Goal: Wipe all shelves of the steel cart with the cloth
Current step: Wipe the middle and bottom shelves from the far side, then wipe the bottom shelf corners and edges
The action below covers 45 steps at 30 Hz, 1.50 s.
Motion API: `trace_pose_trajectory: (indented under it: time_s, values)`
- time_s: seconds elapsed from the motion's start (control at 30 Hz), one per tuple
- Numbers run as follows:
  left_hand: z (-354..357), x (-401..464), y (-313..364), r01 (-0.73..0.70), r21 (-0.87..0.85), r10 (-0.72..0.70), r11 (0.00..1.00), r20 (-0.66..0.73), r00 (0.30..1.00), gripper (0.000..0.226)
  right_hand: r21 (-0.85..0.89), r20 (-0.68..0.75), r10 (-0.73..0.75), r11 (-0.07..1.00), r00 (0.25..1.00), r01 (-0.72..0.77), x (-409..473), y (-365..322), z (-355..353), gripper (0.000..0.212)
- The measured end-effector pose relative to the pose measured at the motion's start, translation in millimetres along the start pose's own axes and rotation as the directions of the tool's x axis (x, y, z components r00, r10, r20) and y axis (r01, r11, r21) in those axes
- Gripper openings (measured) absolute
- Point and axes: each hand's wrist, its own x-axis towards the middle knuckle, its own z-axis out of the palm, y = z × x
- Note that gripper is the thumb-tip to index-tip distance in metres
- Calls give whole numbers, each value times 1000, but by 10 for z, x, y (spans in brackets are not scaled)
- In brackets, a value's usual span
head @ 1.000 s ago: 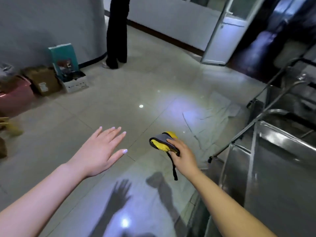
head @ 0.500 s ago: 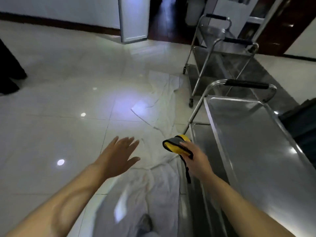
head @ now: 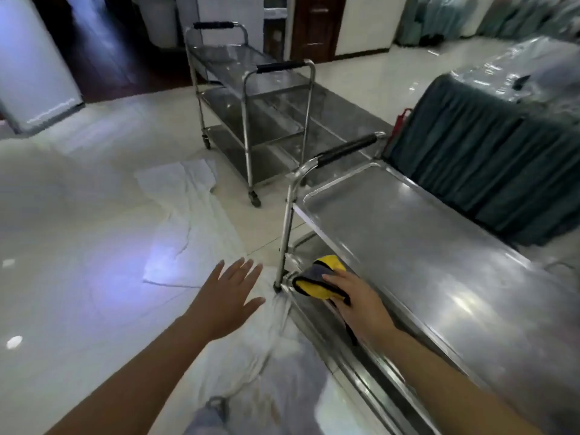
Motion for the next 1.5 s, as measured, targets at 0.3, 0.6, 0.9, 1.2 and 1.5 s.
trace_pose_trajectory:
  time_s: [0.3,0.6,0.9,1.2,1.5]
  values:
    - [-5,990,-409,-416,-40,418,908,85,904,64,-236,-156,246,931,957,-278,-32,-396,252,46]
    - [375,1410,-250,-523,-63,525,850,187,830,67,-180,-187,411,878,892,-443,-186,35,632,42]
    - [1154,1911,-325,-452,-128,469,883,309,828,66,-149,-86,566,806,820,-572,-166,665,1376,41]
    - [2501,2665,-386,-529,-114,532,841,360,766,66,-215,-66,704,682,707,-699,-143,1650,2383,43]
    - [4735,3629,-240,-525,-39,512,850,292,808,64,-193,-152,725,645,672,-740,-46,3511,3891,42]
